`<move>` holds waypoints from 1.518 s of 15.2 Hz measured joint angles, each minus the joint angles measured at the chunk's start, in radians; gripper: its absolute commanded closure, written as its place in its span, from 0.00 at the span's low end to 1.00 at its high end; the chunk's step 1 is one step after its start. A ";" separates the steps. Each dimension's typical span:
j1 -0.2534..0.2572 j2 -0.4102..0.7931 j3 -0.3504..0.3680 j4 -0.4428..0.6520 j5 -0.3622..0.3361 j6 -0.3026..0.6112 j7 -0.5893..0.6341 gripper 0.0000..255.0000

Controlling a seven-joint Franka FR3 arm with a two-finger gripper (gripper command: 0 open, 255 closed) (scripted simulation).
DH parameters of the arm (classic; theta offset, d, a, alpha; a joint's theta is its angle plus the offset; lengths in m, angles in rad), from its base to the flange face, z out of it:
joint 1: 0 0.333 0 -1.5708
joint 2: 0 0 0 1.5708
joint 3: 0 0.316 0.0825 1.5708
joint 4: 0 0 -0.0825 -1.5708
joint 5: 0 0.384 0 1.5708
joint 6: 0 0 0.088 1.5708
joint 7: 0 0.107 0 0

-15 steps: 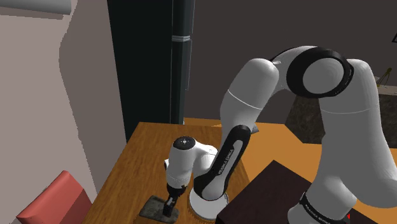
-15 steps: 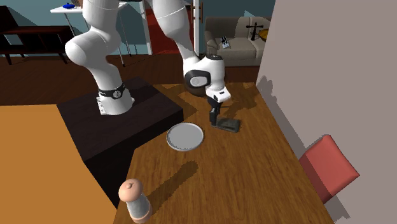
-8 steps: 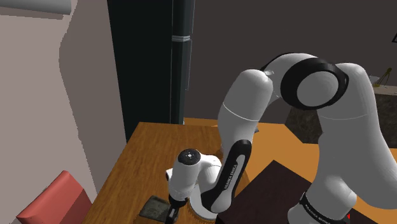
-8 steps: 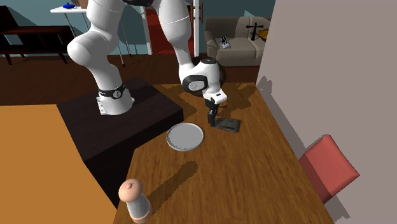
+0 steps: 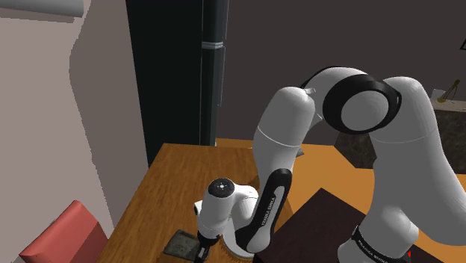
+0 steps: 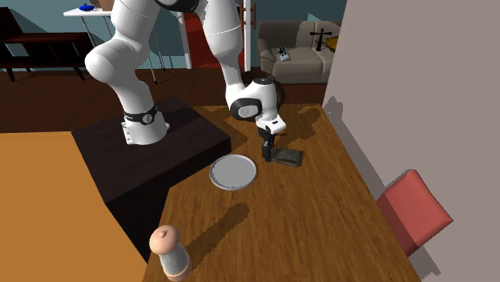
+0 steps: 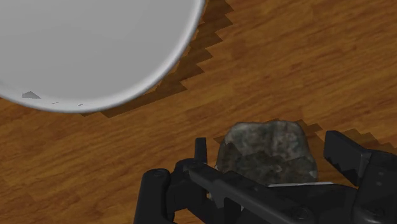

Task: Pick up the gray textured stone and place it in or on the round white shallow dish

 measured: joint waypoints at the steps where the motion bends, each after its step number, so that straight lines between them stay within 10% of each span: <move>1: 0.000 0.000 0.000 0.000 0.000 0.000 0.000 1.00; 23: -0.068 -0.164 0.077 -0.062 0.031 -0.109 -0.038 1.00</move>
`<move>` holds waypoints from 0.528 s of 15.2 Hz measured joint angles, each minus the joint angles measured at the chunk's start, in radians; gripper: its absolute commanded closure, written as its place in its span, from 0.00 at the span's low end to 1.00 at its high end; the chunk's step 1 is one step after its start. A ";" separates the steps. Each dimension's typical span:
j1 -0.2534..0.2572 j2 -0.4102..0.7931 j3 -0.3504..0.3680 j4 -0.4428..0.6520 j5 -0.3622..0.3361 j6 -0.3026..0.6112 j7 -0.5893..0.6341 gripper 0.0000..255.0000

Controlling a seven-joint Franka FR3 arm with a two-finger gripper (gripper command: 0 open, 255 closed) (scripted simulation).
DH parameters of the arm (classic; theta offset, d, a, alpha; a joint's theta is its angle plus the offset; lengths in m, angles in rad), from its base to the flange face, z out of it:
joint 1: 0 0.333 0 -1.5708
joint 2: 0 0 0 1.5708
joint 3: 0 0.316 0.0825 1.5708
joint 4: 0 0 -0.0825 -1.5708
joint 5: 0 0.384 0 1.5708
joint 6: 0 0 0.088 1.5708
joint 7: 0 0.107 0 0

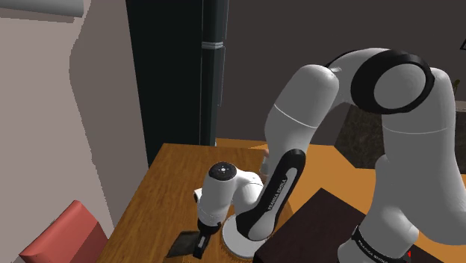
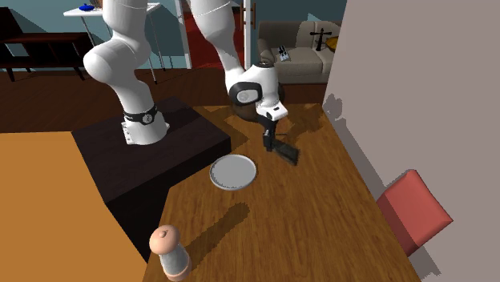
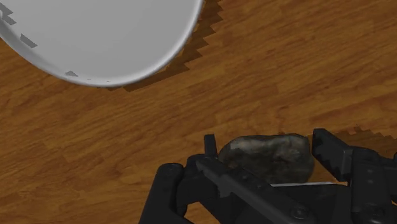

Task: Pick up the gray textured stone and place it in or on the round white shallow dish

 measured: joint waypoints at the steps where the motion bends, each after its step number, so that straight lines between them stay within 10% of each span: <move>1: -0.008 -0.017 0.010 -0.004 0.006 -0.013 -0.006 1.00; 8: -0.062 -0.128 0.022 -0.144 0.009 0.016 -0.044 1.00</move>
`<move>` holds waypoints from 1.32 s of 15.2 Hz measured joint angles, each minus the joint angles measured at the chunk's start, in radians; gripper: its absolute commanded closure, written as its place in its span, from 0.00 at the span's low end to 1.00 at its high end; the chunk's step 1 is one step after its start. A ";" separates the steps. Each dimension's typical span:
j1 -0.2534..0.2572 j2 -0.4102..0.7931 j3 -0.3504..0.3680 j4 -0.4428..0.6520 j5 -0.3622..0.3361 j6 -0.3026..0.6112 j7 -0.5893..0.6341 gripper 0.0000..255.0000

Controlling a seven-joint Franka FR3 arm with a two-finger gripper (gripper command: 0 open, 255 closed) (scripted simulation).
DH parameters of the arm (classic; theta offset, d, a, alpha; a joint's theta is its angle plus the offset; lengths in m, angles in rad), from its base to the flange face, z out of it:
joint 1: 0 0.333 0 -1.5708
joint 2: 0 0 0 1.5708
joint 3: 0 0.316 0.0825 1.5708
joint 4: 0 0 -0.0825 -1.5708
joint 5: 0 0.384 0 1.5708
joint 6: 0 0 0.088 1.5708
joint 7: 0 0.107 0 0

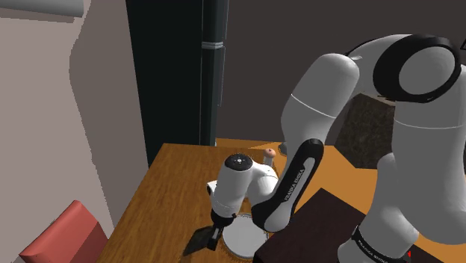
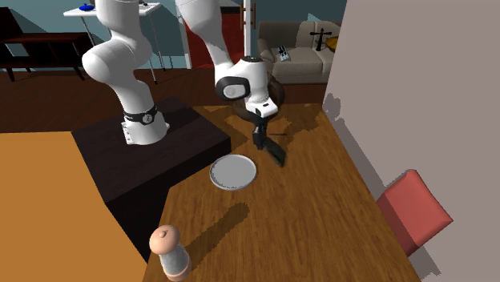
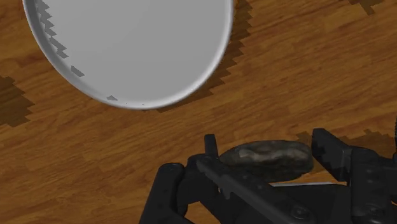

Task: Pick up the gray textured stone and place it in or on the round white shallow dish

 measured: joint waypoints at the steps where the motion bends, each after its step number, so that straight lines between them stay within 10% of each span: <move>1: -0.016 -0.020 -0.001 -0.034 -0.002 0.014 -0.012 1.00; 13: -0.179 -0.232 -0.127 -0.435 -0.118 0.217 -0.169 1.00; 20: 0.026 -0.080 -0.345 -0.432 -0.097 0.372 -0.196 1.00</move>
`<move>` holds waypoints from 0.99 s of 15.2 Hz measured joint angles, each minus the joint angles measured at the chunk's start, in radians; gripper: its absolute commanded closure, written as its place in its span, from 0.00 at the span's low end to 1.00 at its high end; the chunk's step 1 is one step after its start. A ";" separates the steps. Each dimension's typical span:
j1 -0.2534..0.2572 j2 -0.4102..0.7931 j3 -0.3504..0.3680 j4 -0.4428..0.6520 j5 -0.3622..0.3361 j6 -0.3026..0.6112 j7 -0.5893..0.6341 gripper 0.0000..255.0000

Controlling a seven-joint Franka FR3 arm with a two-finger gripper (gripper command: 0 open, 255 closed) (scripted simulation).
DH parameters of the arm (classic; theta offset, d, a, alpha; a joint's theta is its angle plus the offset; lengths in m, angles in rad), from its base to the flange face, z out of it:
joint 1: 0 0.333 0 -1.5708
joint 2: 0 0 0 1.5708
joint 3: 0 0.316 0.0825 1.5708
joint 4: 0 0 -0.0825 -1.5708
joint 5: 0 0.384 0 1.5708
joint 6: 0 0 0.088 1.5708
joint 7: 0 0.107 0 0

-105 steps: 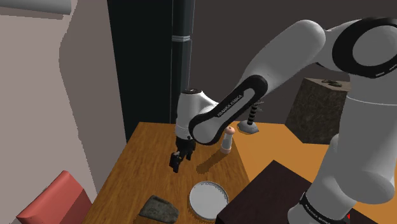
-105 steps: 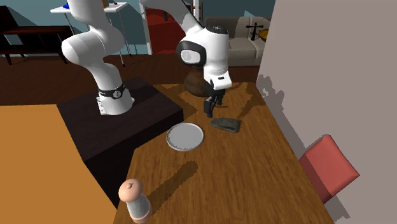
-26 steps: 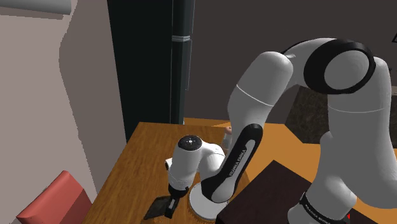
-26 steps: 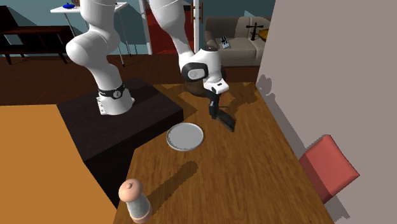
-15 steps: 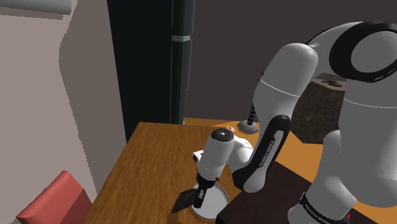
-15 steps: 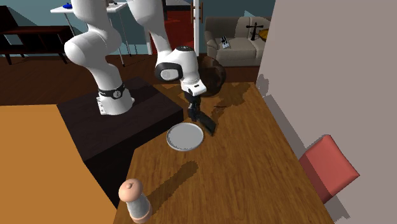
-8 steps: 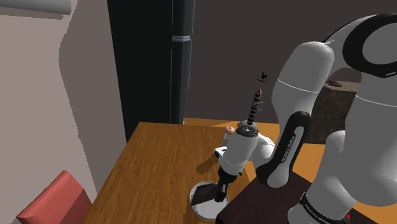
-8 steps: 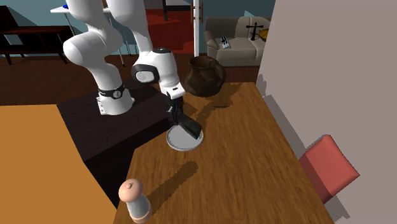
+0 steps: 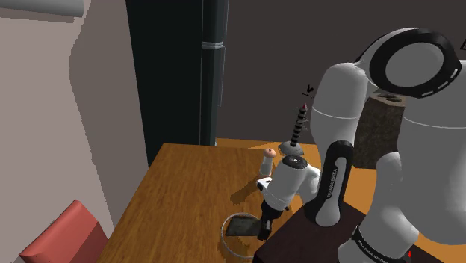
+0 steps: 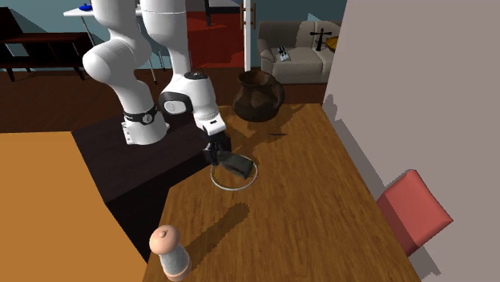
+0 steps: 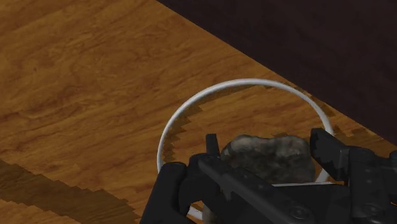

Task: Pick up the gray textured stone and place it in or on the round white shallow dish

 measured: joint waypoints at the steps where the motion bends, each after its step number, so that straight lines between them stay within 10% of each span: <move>1: 0.009 0.031 -0.006 0.008 0.007 0.023 -0.003 1.00; 13: 0.039 0.209 -0.015 0.069 0.050 0.156 -0.006 1.00; 14: 0.041 0.211 -0.016 0.070 0.052 0.159 -0.006 0.00; 15: 0.040 0.217 -0.016 0.073 0.056 0.159 -0.006 0.00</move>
